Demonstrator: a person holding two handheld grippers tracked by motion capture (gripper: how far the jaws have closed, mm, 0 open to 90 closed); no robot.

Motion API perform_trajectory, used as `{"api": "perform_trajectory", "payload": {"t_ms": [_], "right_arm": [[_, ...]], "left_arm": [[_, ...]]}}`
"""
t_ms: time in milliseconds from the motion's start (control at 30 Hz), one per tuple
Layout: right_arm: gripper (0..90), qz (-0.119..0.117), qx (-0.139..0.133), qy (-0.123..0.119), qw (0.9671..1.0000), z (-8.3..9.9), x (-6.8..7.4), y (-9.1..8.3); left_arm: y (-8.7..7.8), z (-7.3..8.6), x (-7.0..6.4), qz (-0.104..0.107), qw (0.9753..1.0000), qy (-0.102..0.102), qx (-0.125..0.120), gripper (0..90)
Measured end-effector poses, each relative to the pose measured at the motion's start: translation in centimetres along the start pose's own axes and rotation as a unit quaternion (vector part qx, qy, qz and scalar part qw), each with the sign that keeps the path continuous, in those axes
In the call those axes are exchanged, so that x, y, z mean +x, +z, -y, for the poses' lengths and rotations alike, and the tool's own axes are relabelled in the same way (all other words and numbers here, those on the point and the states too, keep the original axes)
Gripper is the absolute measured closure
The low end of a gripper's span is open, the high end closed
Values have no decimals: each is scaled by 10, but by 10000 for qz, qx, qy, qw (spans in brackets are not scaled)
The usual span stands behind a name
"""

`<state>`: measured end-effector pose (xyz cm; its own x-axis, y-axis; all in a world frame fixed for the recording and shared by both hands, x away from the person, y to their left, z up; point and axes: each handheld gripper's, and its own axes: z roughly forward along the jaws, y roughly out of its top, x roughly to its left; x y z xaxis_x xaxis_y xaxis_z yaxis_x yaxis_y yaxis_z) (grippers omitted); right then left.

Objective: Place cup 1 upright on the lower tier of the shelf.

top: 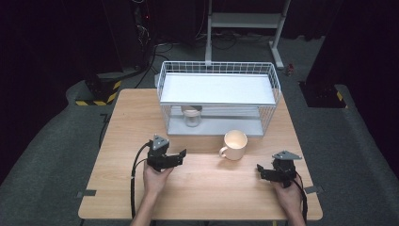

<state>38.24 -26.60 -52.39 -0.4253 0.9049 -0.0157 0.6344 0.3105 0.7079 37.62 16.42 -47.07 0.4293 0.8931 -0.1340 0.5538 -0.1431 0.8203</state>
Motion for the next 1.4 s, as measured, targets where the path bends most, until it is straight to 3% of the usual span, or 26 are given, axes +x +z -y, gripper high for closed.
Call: {"api": "perform_trajectory", "payload": {"t_ms": [800, 1033, 1233, 1400], "right_arm": [[154, 0, 0, -1, 10000, 0, 0, 0], [154, 3, 0, 4, 10000, 0, 0, 0], [154, 2, 1, 2, 10000, 0, 0, 0], [154, -10, 6, -2, 10000, 0, 0, 0]], "left_arm": [[-12, 22, 2, -104, 9999, -52, 24, 213], [-10, 34, 4, -240, 9996, -57, 142, 215], [-7, 45, 5, -538, 9983, 41, 199, 224], [-2, 52, 8, -669, 9972, 75, 312, 225]]}}
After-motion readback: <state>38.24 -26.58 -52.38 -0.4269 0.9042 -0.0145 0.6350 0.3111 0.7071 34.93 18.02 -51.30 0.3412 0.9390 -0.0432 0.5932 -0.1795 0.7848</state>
